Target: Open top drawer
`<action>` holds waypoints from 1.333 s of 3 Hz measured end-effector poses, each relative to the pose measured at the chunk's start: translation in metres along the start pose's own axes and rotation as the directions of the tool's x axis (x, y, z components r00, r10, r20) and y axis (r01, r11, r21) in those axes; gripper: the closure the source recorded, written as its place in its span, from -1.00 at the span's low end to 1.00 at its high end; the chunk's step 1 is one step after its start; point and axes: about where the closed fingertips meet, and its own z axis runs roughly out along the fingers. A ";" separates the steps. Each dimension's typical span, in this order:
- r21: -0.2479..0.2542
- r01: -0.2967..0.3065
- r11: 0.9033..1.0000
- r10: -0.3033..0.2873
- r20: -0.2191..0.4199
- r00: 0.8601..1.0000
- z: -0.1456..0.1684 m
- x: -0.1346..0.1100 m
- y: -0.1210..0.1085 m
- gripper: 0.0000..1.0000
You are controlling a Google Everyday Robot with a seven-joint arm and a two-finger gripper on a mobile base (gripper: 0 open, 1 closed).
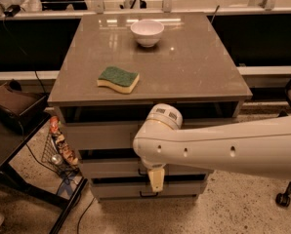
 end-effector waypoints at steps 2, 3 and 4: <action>-0.045 0.008 0.999 -0.008 -0.003 1.000 0.026 -0.005 0.004 -0.05; -0.046 0.008 0.999 -0.008 -0.003 1.000 0.027 -0.005 0.004 0.40; -0.045 0.008 0.999 -0.008 -0.003 1.000 0.026 -0.005 0.004 0.87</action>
Offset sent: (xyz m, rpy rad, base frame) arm 0.0037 0.0052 -0.0207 -0.0095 0.0333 0.0051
